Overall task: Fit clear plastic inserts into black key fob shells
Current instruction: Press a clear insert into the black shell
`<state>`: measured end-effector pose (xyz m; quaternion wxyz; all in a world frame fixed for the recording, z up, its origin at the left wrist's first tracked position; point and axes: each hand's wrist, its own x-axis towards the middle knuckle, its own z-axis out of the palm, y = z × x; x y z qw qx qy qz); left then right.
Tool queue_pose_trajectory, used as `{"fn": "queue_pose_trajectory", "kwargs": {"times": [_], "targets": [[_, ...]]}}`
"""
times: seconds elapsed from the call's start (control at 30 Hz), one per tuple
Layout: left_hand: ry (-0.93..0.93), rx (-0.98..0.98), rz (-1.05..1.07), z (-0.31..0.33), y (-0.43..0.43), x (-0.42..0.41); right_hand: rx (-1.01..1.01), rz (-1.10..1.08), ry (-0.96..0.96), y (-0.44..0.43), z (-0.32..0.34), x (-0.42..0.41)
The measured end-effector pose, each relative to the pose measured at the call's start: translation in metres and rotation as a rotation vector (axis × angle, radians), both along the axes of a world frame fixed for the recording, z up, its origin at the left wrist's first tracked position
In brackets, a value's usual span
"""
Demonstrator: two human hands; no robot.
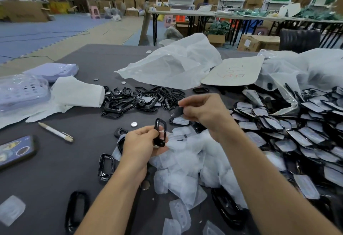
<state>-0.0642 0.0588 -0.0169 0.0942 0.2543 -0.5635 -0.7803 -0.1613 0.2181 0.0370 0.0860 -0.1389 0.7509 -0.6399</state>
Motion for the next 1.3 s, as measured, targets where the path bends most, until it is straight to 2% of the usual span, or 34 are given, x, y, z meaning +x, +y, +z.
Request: {"fn": "queue_pose_trajectory", "kwargs": {"times": [0.1,0.2,0.33,0.47,0.87,1.3], "targets": [[-0.001,-0.009,0.01,0.001,0.0,0.001,-0.064,0.013,-0.074,-0.008,-0.018,0.034],[0.036,-0.06,-0.066,0.001,0.001,0.005,-0.166,-0.045,-0.124,-0.009,-0.033,0.056],[0.083,-0.122,-0.158,0.001,0.005,0.007,-0.224,-0.105,-0.093,-0.006,-0.042,0.067],[0.126,-0.154,-0.146,0.0,0.006,0.008,-0.271,-0.128,-0.091,-0.005,-0.045,0.065],[0.15,-0.163,-0.061,0.003,0.007,0.009,-0.151,-0.205,0.015,-0.007,-0.052,0.062],[0.109,-0.217,-0.116,0.007,0.004,0.014,-0.11,-0.28,0.096,-0.005,-0.058,0.059]]}}
